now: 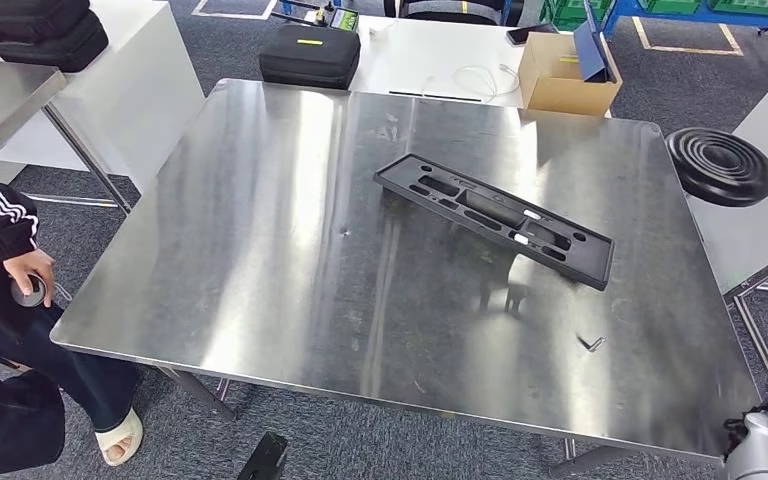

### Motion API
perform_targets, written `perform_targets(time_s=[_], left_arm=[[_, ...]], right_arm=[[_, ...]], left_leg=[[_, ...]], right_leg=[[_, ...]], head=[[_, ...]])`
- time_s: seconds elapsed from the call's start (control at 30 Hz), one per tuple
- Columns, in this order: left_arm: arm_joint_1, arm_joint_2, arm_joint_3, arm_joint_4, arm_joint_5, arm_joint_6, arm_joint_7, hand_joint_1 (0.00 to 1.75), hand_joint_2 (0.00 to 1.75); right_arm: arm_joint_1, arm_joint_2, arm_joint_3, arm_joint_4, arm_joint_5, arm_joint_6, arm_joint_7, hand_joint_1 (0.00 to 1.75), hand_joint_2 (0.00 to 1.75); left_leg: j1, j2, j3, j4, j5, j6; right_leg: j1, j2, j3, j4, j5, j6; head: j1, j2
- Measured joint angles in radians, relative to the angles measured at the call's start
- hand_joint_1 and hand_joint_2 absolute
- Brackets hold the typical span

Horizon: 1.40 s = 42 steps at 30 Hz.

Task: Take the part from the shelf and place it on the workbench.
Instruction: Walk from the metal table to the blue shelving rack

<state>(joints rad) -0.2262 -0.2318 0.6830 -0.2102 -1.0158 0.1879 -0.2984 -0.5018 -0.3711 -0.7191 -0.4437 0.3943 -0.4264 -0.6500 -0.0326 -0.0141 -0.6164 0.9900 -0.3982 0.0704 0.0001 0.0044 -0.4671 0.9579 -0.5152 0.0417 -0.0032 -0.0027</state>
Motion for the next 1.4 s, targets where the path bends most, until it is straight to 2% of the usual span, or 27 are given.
perform_targets(time_s=[0.17,0.3,0.4,0.5,0.6,0.7,0.83,1.1,1.23,1.33,1.4], left_arm=[[0.004,0.002,0.001,0.0,0.013,0.008,-0.004,0.0,0.0],[0.016,0.004,0.002,0.0,0.017,0.011,-0.012,0.0,0.0],[0.02,0.005,0.003,0.0,0.017,0.011,-0.014,0.0,0.0],[0.021,0.005,0.003,0.0,0.011,0.01,-0.011,0.0,0.0],[0.022,0.006,0.002,0.0,0.009,0.008,-0.01,0.0,0.0],[0.021,0.009,0.002,0.0,0.009,0.007,-0.007,0.0,0.0],[0.019,0.01,0.002,0.0,0.009,0.008,-0.004,0.0,0.0],[0.016,0.011,0.0,0.0,0.0,0.008,-0.001,0.0,0.0],[0.015,0.011,0.0,0.0,0.0,0.009,0.001,0.0,0.0],[0.016,0.01,0.0,0.0,0.001,0.013,0.002,0.0,0.0],[0.016,0.01,0.0,0.0,0.004,0.017,0.002,0.0,0.0]], right_arm=[[-0.039,0.014,0.022,0.026,-0.008,-0.074,0.103,0.0,0.0],[0.029,0.003,-0.014,0.069,-0.091,-0.102,0.184,0.0,0.0],[0.092,0.007,-0.087,0.085,-0.184,-0.099,0.151,0.0,0.0],[0.142,0.0,-0.181,0.09,-0.252,-0.096,0.097,0.0,0.0],[0.212,-0.018,-0.255,0.094,-0.271,-0.097,0.089,0.0,0.0],[0.281,-0.028,-0.295,0.098,-0.265,-0.099,0.093,0.0,0.0],[0.313,-0.055,-0.325,0.1,-0.259,-0.102,0.093,0.0,0.0],[0.34,-0.081,-0.384,0.104,-0.285,-0.121,0.075,0.0,0.0],[0.349,-0.084,-0.39,0.108,-0.263,-0.144,0.099,0.0,0.0],[0.356,-0.073,-0.389,0.115,-0.217,-0.173,0.163,0.0,0.0],[0.363,-0.046,-0.387,0.126,-0.195,-0.188,0.209,0.0,0.0]], left_leg=[[0.0,-0.004,0.0,0.001,0.0,0.001],[0.0,-0.011,0.0,0.001,-0.002,0.001],[0.006,-0.015,0.004,0.001,-0.004,0.002],[0.017,-0.031,0.01,0.001,-0.006,0.0],[0.015,-0.039,0.009,0.001,-0.007,-0.001],[0.006,-0.026,0.008,0.0,-0.008,0.001],[0.004,-0.008,0.011,0.0,-0.012,0.005],[0.004,-0.006,0.012,0.0,-0.013,0.005],[0.004,-0.005,0.012,0.0,-0.013,0.005],[0.004,-0.006,0.012,0.0,-0.013,0.005],[0.005,-0.006,0.012,0.0,-0.013,0.005]], right_leg=[[-0.002,-0.003,-0.006,0.0,-0.001,0.0],[-0.003,-0.01,-0.004,-0.002,-0.004,0.002],[-0.001,-0.014,0.004,-0.009,-0.006,-0.001],[0.004,-0.029,0.02,-0.02,-0.009,-0.005],[0.006,-0.036,0.024,-0.023,-0.01,-0.006],[0.005,-0.025,0.024,-0.021,-0.008,-0.003],[0.004,-0.009,0.017,-0.021,-0.006,-0.001],[0.002,-0.006,0.017,-0.021,-0.007,-0.001],[0.002,-0.006,0.017,-0.021,-0.007,-0.001],[0.002,-0.006,0.017,-0.021,-0.007,-0.001],[0.003,-0.006,0.017,-0.021,-0.007,-0.002]], head=[[0.0,0.0],[0.0,0.0],[-0.002,0.0],[0.0,0.0],[0.0,0.0],[-0.002,0.0],[-0.001,0.0],[-0.001,0.0],[-0.001,0.0],[-0.001,0.0],[-0.001,0.0]])
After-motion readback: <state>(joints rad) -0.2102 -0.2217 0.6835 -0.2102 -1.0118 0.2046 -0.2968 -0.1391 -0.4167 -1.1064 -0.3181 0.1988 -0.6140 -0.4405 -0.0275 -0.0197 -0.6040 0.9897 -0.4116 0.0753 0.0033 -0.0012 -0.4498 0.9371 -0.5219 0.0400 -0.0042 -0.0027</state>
